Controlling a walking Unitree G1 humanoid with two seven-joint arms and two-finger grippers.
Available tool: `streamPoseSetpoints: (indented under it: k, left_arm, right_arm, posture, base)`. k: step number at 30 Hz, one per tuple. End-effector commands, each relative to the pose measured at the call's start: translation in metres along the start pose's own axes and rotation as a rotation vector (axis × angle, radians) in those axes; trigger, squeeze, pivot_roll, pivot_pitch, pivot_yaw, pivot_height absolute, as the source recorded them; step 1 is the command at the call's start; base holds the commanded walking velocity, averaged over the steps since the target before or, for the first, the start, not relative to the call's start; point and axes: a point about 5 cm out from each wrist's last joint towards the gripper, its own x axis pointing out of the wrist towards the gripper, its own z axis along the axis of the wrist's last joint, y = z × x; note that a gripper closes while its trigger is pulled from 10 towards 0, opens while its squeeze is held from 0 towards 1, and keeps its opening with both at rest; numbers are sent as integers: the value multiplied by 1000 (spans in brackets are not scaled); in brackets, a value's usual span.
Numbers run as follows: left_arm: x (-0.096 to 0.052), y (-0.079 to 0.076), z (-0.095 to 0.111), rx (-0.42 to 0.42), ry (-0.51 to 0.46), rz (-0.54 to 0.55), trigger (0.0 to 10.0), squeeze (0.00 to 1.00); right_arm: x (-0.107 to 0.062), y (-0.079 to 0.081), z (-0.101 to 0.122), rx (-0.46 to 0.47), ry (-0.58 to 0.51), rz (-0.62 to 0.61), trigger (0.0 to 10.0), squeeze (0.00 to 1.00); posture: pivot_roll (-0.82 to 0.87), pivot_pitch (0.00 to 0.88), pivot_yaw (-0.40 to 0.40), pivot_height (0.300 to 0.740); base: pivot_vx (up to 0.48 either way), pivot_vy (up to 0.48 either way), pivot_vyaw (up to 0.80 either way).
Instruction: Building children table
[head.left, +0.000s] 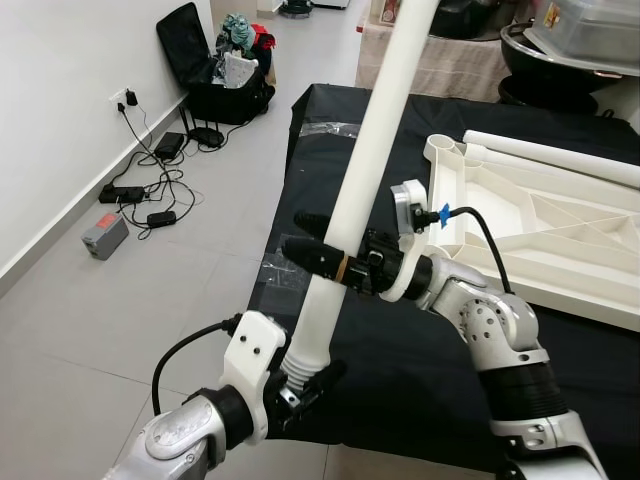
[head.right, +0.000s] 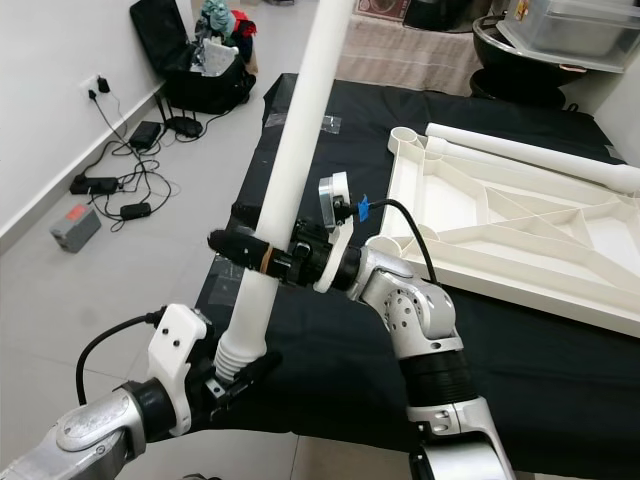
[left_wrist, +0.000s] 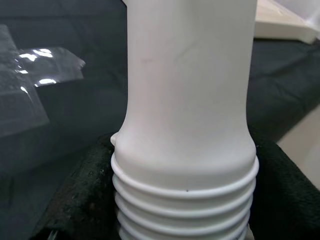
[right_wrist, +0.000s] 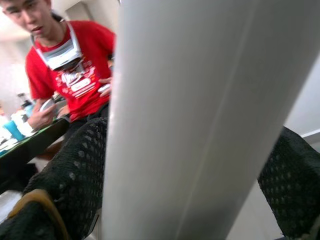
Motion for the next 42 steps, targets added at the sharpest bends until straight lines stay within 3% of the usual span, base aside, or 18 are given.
streamPoseSetpoints:
  k: [1,11,20,42]
  left_arm:
    - [-3,-6,-1,-14,11,-50,10000,0]
    - [-10,1,-2,39,45,-52,10000,0]
    - [1,20,10,81,4,-14,10000,0]
    - [11,12,8,75,-8,-55,10000,0]
  right_arm:
    - [1,3,-3,13,22,34,10000,0]
    - [0,10,-9,35,53,87,10000,0]
    - [6,12,-11,73,51,103,10000,0]
    - [14,9,-7,68,20,93,10000,0]
  posture:
    - [96,136,-64,740]
    - [95,126,-66,740]
    - [92,129,-70,740]
    - [87,141,-65,740]
  base:
    - [0,0,0]
    - [0,0,0]
    - [0,0,0]
    - [0,0,0]
